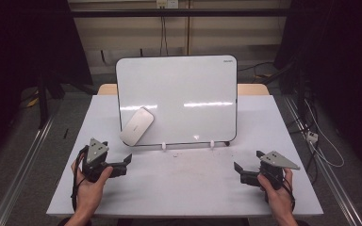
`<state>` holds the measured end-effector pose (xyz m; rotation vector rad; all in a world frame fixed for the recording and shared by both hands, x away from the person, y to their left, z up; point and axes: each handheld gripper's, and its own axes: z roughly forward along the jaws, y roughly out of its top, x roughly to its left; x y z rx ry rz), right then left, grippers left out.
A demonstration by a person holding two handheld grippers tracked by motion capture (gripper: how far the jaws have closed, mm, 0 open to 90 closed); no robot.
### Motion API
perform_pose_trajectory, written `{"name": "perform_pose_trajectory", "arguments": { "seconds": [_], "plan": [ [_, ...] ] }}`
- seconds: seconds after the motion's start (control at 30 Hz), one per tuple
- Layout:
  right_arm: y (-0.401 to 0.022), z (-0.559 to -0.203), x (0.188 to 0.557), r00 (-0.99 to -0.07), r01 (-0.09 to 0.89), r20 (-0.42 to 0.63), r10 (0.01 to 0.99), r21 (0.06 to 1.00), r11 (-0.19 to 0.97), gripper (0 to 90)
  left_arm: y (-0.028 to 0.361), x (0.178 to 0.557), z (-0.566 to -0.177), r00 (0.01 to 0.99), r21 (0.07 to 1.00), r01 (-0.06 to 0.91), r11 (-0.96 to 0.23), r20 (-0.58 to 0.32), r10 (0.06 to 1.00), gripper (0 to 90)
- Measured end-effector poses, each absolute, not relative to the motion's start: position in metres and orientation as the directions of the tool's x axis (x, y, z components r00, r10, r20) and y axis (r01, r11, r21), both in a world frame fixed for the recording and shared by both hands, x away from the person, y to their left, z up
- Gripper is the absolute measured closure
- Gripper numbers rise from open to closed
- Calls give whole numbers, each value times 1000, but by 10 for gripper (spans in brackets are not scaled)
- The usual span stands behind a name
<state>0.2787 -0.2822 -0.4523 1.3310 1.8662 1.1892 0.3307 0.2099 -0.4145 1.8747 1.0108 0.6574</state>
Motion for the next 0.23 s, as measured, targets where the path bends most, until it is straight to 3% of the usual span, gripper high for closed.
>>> {"name": "perform_pose_trajectory", "arguments": {
  "seconds": [0.23],
  "plan": [
    [-281, -452, 278, -357, 445, 51, 933, 887, 122, 44, 218, 327, -421, 499, 885, 391, -251, 26, 866, 48]
  ]
}}
